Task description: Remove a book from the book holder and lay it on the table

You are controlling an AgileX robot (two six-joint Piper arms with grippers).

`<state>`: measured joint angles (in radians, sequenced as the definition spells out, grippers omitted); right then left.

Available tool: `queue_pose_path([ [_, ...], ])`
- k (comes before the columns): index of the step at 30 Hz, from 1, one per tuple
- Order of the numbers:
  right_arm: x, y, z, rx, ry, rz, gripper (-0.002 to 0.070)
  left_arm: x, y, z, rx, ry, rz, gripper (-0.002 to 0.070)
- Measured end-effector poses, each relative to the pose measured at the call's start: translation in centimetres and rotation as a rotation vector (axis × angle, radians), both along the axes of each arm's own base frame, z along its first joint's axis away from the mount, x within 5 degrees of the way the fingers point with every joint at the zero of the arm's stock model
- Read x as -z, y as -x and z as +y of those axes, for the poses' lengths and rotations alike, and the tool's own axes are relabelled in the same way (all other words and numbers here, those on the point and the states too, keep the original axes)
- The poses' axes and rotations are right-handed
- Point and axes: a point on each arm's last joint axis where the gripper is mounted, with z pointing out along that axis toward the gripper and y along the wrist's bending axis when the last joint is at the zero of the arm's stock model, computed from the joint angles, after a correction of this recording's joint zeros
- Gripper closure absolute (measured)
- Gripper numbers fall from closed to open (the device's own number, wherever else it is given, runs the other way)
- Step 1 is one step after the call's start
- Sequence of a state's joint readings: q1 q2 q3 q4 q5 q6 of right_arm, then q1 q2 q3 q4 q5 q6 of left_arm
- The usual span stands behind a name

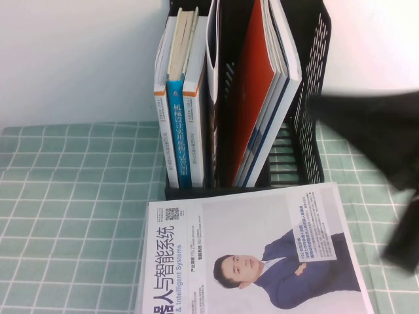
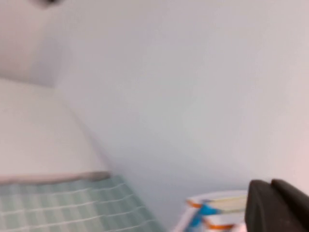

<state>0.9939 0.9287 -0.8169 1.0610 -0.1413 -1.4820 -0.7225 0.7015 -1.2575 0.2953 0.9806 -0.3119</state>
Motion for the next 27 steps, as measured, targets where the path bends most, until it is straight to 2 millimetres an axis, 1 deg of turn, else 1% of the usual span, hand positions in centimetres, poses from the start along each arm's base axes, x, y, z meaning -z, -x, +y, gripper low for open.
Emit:
queue_pose_path([
  [2, -0.9, 0.2, -2.7, 0.083, -0.068, -0.001, 0.0674, 0.7, 1.1, 1.3, -0.028, -0.015, 0.023, 0.0678],
  [4, -1.1, 0.2, -5.2, 0.217, -0.1, -0.008, 0.0676, 1.6, 2.0, 2.1, -0.034, -0.011, 0.028, 0.0678],
  [6, -0.8, 0.1, -8.1, 0.435, -0.058, -0.032, 0.0676, 2.9, 2.8, 2.6, -0.025, 0.0, 0.039, 0.0678],
  [9, 0.2, 0.4, -11.9, 0.724, 0.027, -0.002, 0.0677, 5.0, 4.2, 3.4, 0.007, 0.049, 0.033, 0.0678],
  [10, 0.5, 0.6, -12.9, 0.792, 0.056, 0.009, 0.0677, 5.8, 4.6, 3.6, 0.015, 0.066, 0.027, 0.0678],
  [12, 0.8, 1.3, -14.5, 0.873, 0.104, -0.001, 0.0678, 7.2, 5.0, 3.8, 0.034, 0.094, 0.014, 0.0678],
  [15, 0.9, 2.2, -15.9, 0.89, 0.128, -0.031, 0.0678, 9.5, 5.3, 3.8, 0.056, 0.132, -0.031, 0.0678],
  [16, 0.8, 2.4, -16.0, 0.87, 0.113, -0.043, 0.0678, 10.2, 5.2, 3.6, 0.063, 0.147, -0.042, 0.0678],
  [18, 0.3, 3.0, -15.6, 0.753, 0.055, -0.092, 0.0678, 11.4, 4.8, 3.0, 0.072, 0.19, -0.053, 0.0678],
  [21, -0.9, 4.3, -13.2, 0.433, -0.035, -0.212, 0.0678, 12.5, 4.1, 2.1, 0.084, 0.309, -0.044, 0.0678],
  [23, -1.4, 5.4, -11.5, 0.222, -0.081, -0.268, 0.0678, 12.9, 3.8, 1.5, 0.093, 0.406, -0.04, 0.0678],
  [25, -1.6, 6.5, -9.8, 0.017, -0.128, -0.279, 0.0678, 13.3, 3.6, 1.2, 0.093, 0.488, -0.024, 0.0678],
  [27, -1.3, 7.2, -8.5, -0.144, -0.156, -0.245, 0.0678, 13.7, 3.4, 0.9, 0.092, 0.526, -0.009, 0.0678],
])
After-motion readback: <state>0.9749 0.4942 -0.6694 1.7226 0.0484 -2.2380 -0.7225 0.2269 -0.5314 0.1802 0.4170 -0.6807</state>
